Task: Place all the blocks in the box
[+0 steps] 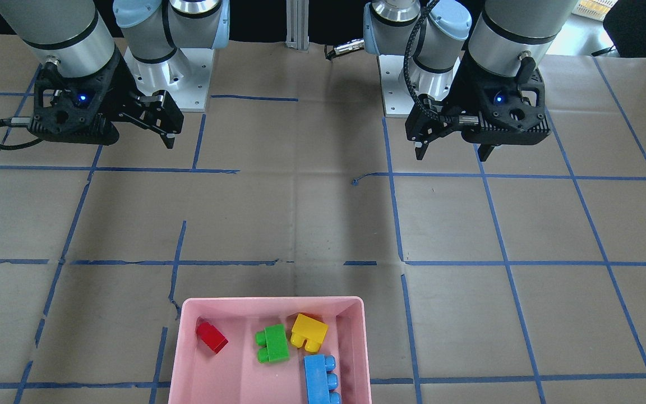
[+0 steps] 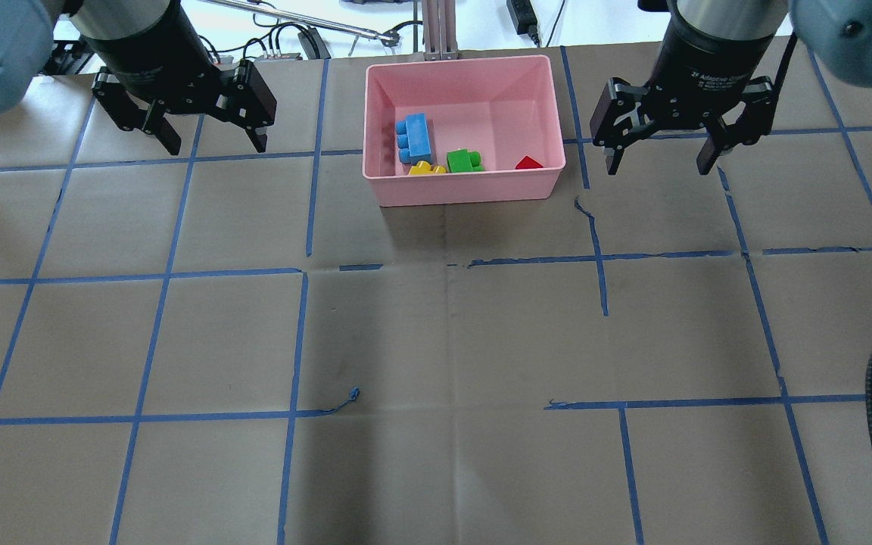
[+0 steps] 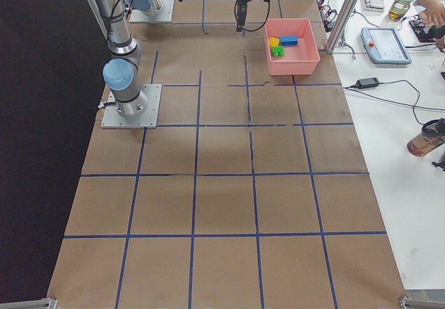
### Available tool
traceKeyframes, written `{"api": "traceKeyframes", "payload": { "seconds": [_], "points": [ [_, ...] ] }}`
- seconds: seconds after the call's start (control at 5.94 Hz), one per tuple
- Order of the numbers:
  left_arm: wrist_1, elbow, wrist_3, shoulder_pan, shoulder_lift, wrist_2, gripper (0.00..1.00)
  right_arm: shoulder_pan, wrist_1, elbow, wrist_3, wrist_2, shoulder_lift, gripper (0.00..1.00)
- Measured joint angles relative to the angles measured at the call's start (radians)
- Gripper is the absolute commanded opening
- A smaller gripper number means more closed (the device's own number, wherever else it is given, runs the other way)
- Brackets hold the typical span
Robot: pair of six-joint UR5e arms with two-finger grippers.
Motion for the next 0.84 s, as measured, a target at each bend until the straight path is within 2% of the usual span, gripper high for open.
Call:
{"api": "traceKeyframes", "payload": {
  "seconds": [0.84],
  "points": [
    [0.0, 0.0, 0.0, 0.0, 0.001, 0.0, 1.0, 0.0, -0.01, 0.0, -0.001, 0.0, 0.004, 0.99]
  ]
}}
